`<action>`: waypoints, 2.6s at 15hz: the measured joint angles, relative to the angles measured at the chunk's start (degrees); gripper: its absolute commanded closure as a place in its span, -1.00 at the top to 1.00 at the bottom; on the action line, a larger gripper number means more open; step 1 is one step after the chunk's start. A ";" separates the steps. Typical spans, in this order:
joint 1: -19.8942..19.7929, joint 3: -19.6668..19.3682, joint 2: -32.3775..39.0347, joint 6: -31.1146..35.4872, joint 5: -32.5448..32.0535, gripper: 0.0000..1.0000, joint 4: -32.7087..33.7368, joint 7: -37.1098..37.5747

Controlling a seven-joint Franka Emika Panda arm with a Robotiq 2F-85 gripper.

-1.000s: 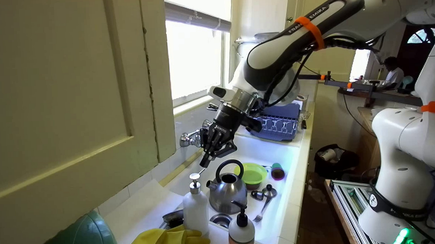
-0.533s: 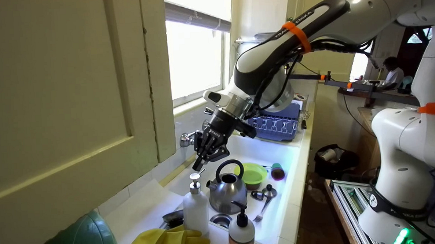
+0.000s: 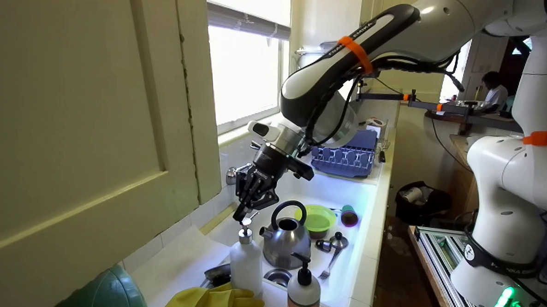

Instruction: Press the top of the white bottle

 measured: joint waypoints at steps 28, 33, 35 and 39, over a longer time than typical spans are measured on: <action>-0.02 0.34 0.26 0.00 -10.99 -1.00 0.99 11.42; -0.01 0.36 -0.17 -0.01 -15.39 -1.00 0.86 15.99; 0.00 0.39 -0.24 -0.09 -17.26 -1.00 0.81 17.72; -2.64 3.61 -0.34 -0.49 -21.06 -1.00 0.75 21.60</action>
